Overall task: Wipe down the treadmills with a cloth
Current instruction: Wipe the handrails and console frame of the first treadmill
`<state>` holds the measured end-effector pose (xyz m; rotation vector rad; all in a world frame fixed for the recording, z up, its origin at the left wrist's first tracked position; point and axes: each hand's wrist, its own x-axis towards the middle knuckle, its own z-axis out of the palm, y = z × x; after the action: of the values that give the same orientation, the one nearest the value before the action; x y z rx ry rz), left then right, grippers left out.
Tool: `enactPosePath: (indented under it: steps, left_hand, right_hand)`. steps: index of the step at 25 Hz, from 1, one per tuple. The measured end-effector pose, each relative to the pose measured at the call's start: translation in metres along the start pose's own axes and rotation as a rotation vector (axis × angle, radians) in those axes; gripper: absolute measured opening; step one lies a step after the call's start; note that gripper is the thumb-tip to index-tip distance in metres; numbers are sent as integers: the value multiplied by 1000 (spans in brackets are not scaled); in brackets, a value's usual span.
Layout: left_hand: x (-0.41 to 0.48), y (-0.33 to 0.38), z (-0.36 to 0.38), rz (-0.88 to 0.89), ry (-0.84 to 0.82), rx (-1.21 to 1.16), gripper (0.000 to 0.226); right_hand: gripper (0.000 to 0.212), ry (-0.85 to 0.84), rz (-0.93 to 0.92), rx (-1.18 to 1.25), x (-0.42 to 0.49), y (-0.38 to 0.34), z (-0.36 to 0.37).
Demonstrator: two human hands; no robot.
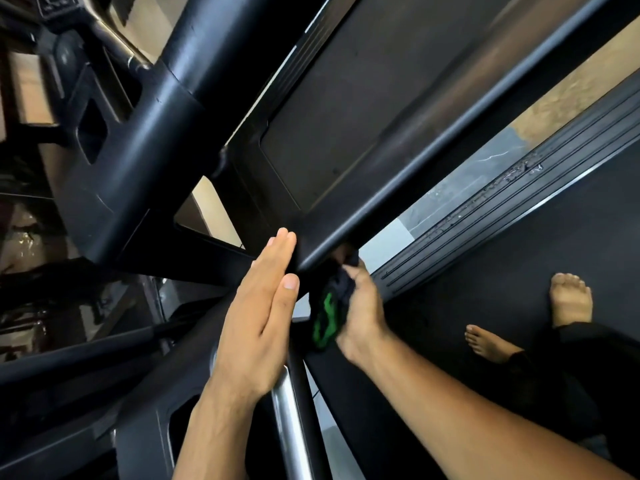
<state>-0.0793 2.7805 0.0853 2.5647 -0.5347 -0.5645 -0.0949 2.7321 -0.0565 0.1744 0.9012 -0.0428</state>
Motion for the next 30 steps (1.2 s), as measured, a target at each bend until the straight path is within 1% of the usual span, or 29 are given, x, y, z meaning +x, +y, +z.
enactPosePath:
  steps: [2,3,4,5,6,7,9,10,11,12,13,14,15,16,18,20,22,25,27,29,30]
  left_hand:
    - [-4,-6,-3,-13,13,-14,46]
    - [-5,-9,-4,-24,14,-11,46]
    - [-7,-13,-5,-36,18,-1,46]
    - [-11,-17,-6,-51,23,6,46]
    - [-14,-20,-6,-69,30,7,46]
    - [-16,-23,-8,-90,41,6,46]
    - [-24,-30,-11,-138,64,-7,47]
    - [-30,-33,-14,-169,76,-24,47]
    - [-39,-37,-18,-204,93,-51,47]
    - [-50,-39,-22,-240,112,-81,46]
    - [-62,-43,-26,-275,134,-108,45]
    - [-74,-47,-30,-310,160,-129,44]
    - [-84,-52,-32,-342,182,-142,43]
    - [-94,-58,-33,-371,205,-148,44]
    - [-114,-64,-38,-413,282,-151,47]
    - [-131,-64,-41,-457,342,-164,46]
    - [-147,-66,-49,-506,429,-212,43]
    - [-161,-73,-62,-598,510,-248,42]
    - [-171,-82,-67,-665,523,-220,44]
    - [-182,-93,-67,-728,569,-228,46]
    - [-188,-99,-65,-752,598,-258,47]
  right_hand:
    - [22,3,-37,113,4,5,-2]
    - [30,7,-44,118,4,9,-2]
    - [41,33,6,34,1,18,-2]
    - [47,15,121,-69,-7,29,-3]
    - [50,11,232,-176,-15,41,-7]
    - [50,-38,331,-238,-23,50,-11]
    - [47,-66,394,-303,-37,47,-14]
    - [49,-48,379,-367,-44,41,-13]
    - [47,-42,355,-436,-51,34,-11]
    - [34,-21,274,-533,-59,26,-11]
    - [16,-15,163,-626,-72,17,-8]
    - [7,-6,14,-780,-87,7,-3]
    - [11,-28,-131,-981,-100,-5,1]
    - [20,-55,-249,-1210,-112,-13,5]
    - [47,-136,-394,-1611,-144,-21,21]
    - [62,-275,-487,-1757,-170,-18,34]
    - [67,-480,-554,-1849,-182,-4,56]
    - [67,-756,-684,-2119,-174,32,90]
    - [65,-890,-792,-2314,-170,60,100]
    - [64,-1029,-868,-2417,-168,88,105]
    - [63,-1084,-872,-2451,-167,104,107]
